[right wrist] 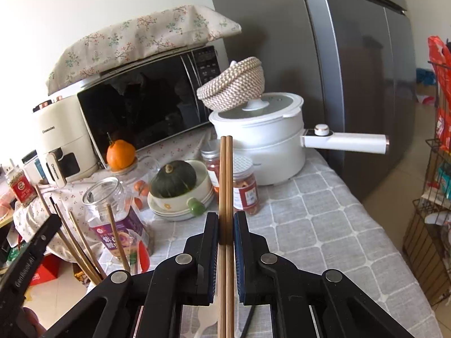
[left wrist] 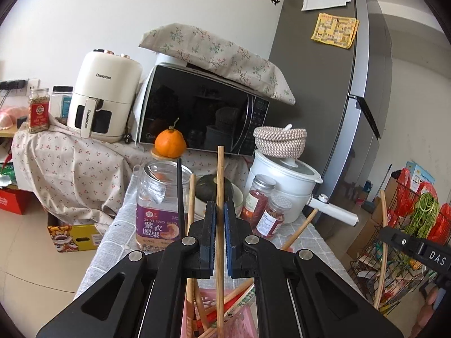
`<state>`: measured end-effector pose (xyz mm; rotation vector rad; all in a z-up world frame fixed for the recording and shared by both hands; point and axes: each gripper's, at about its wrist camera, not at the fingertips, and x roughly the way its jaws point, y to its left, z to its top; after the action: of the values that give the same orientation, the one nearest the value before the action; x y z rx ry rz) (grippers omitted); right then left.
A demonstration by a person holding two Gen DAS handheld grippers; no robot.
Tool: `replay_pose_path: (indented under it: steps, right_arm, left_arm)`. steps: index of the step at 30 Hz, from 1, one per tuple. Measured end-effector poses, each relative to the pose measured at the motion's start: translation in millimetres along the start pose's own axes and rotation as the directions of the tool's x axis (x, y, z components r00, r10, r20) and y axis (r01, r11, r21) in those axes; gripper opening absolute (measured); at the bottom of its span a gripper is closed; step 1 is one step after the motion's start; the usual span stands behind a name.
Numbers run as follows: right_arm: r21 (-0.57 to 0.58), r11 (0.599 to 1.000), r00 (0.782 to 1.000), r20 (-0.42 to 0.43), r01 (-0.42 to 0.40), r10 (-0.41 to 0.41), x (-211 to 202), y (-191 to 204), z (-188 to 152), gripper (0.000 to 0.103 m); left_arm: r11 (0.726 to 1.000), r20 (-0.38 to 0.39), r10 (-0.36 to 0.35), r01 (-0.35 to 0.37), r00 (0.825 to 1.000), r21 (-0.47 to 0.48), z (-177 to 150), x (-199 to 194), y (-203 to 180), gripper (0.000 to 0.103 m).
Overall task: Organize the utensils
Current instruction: 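Lower the left gripper's chopstick into the basket and open while the right gripper carries its chopsticks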
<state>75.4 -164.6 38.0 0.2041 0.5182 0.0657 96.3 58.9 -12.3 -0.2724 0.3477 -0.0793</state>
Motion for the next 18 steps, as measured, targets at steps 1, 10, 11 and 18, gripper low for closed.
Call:
replay_pose_path:
  steps: [1, 10, 11, 18]
  right_arm:
    - [0.003, 1.0, 1.0, 0.001, -0.005, 0.005, 0.9, 2.1, 0.2, 0.008]
    - [0.092, 0.994, 0.996, 0.082, -0.051, 0.043, -0.7, 21.2, 6.5, 0.008]
    - [0.102, 0.993, 0.994, 0.094, -0.057, 0.047, -0.8, 24.3, 7.1, 0.008]
    - [0.147, 0.987, 0.982, 0.187, -0.059, 0.031, 4.1, 53.9, 6.7, 0.008]
  left_arm:
    - [1.0, -0.028, -0.006, 0.006, 1.0, -0.002, -2.4, 3.8, 0.4, 0.006]
    - [0.998, -0.23, -0.006, -0.007, 0.973, -0.058, -1.5, 4.3, 14.6, 0.027]
    - [0.998, -0.234, -0.004, -0.01, 0.972, -0.059, 0.3, -0.3, 17.6, 0.036]
    - [0.999, -0.295, 0.04, -0.039, 0.955, 0.008, 4.2, -32.7, 39.9, 0.05]
